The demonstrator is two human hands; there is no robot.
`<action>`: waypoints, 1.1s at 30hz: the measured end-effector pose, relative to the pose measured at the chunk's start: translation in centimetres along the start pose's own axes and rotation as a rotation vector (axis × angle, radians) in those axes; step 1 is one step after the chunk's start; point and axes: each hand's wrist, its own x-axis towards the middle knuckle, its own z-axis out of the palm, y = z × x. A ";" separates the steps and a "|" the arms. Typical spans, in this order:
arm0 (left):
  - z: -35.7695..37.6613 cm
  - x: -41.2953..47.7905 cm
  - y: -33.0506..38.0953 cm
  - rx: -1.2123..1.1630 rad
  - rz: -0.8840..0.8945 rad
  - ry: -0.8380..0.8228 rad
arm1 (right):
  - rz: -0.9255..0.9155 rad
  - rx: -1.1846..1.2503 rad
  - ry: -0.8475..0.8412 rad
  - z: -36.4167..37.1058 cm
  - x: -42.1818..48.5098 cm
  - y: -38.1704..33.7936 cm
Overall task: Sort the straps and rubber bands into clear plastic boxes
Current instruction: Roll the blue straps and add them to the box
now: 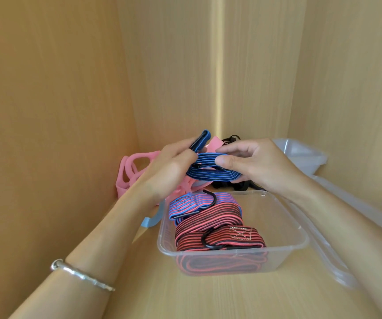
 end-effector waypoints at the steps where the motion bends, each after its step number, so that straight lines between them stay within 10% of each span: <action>1: 0.1 -0.1 0.0 0.035 0.020 -0.020 | 0.000 0.003 -0.002 -0.1 0.0 0.0; 24: -0.1 -0.1 0.0 0.438 0.212 -0.053 | -0.041 -0.073 -0.009 0.1 -0.6 -1.0; 33: 1.4 -0.9 1.3 0.219 0.222 -0.148 | 0.082 -0.299 0.081 -1.6 -3.0 -4.2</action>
